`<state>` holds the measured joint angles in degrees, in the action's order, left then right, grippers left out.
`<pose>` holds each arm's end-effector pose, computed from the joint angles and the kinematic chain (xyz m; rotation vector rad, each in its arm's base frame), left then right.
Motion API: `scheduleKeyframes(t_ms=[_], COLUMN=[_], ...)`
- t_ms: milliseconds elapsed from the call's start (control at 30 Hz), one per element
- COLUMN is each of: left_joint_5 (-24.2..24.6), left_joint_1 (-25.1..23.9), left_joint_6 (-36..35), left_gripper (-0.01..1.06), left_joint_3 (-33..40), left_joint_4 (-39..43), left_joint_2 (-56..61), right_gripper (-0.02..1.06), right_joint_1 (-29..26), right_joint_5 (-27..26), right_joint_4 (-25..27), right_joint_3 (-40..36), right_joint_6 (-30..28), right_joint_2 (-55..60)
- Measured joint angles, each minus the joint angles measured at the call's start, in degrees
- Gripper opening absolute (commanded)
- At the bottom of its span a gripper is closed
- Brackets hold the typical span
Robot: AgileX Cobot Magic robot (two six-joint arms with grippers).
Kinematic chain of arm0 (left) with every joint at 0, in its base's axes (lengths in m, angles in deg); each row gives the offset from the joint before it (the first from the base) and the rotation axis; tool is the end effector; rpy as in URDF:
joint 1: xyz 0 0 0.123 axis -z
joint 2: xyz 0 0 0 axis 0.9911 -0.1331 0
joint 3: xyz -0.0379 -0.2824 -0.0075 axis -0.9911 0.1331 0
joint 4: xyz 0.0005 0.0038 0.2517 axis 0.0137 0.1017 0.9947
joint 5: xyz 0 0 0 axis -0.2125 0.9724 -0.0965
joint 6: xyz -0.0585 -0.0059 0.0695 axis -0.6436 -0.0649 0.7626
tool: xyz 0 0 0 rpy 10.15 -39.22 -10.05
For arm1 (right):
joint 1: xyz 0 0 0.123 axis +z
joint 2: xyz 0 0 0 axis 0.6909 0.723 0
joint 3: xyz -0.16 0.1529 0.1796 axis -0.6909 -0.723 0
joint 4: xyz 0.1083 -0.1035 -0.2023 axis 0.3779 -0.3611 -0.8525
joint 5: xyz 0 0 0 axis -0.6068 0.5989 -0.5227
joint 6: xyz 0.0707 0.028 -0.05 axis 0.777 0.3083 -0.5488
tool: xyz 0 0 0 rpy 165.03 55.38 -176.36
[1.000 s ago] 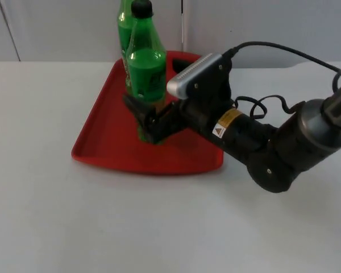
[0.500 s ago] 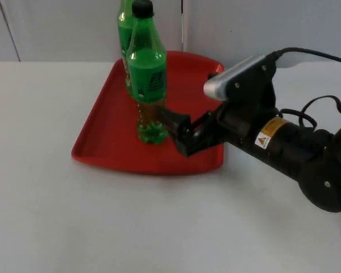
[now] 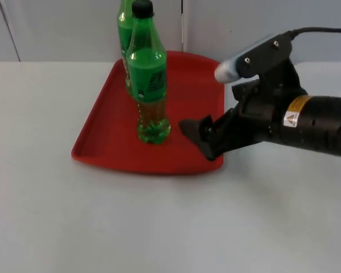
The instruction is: Place the bottle upright on the tray.
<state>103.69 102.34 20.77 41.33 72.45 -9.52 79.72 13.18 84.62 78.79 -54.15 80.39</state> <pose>-0.0033 0.0046 0.2753 0.3573 2.0394 -0.1658 0.2945 0.2195 0.1279 -0.7966 1.8396 0.3503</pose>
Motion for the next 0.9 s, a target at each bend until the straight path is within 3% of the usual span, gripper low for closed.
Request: scheduleKeyframes(t_ms=[133,167,300,533,900], left_joint_5=[0.0,0.0,0.0,0.0,0.0], left_joint_1=[0.0,0.0,0.0,0.0,0.0], left_joint_6=[0.0,0.0,0.0,0.0,0.0], left_gripper=[1.05,1.05,1.05,1.05,1.05], left_joint_3=[0.0,0.0,0.0,0.0,0.0], left_joint_4=[0.0,0.0,0.0,0.0,0.0], left_joint_2=[0.0,0.0,0.0,0.0,0.0], right_gripper=[1.05,1.05,1.05,1.05,1.05], right_joint_1=[0.0,0.0,0.0,0.0,0.0], right_joint_5=[13.0,13.0,22.1,32.1,42.9], right_joint_4=[0.2,0.2,0.5,0.5,0.5], right_joint_3=[-0.2,-0.2,-0.3,-0.3,-0.3], right_joint_6=[0.0,0.0,0.0,0.0,3.9], right_joint_2=[-5.4,-5.4,-9.8,-15.9,-23.7])
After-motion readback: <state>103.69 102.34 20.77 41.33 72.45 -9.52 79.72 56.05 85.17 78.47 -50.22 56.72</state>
